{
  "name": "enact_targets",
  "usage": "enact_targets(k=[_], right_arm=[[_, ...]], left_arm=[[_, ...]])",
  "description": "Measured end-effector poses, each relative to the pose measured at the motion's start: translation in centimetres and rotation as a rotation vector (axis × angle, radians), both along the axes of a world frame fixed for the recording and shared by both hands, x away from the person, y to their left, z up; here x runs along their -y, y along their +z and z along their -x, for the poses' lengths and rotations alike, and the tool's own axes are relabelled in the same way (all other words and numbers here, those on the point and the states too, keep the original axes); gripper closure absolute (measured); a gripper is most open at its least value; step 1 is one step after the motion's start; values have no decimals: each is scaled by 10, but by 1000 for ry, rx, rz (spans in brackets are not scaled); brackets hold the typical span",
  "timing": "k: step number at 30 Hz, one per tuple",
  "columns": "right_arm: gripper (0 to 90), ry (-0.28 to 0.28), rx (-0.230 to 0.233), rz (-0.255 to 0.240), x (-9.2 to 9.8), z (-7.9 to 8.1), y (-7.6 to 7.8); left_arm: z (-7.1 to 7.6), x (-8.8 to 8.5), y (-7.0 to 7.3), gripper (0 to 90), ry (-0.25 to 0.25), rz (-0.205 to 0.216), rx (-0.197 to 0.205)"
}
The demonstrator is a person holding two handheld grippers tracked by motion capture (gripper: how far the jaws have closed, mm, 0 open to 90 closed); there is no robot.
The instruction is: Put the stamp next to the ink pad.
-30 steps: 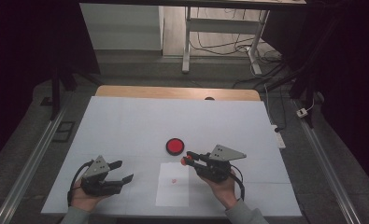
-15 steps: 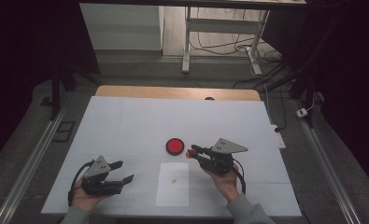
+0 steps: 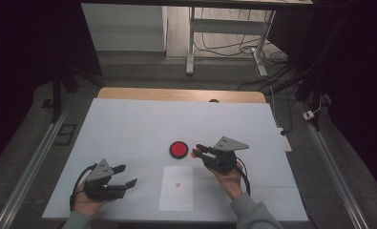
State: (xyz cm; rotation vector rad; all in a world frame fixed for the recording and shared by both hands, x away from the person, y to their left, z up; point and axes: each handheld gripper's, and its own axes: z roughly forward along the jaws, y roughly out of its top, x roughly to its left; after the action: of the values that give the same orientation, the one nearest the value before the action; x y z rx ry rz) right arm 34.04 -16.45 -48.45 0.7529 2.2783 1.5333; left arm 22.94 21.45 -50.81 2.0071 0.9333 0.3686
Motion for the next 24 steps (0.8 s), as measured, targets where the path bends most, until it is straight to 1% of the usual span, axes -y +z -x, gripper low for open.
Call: enact_targets(k=[9, 14, 24], right_arm=[[725, -25, -13, 52, -4, -15, -8], [725, -42, -28, 70, -5, -22, -15], [725, -58, -50, 110, -8, -30, -26]], left_arm=[[0, 0, 0, 315, -1, -1, 0], [-1, -1, -1, 316, 3, 0, -1], [-1, -1, -1, 315, 3, 0, 1]])
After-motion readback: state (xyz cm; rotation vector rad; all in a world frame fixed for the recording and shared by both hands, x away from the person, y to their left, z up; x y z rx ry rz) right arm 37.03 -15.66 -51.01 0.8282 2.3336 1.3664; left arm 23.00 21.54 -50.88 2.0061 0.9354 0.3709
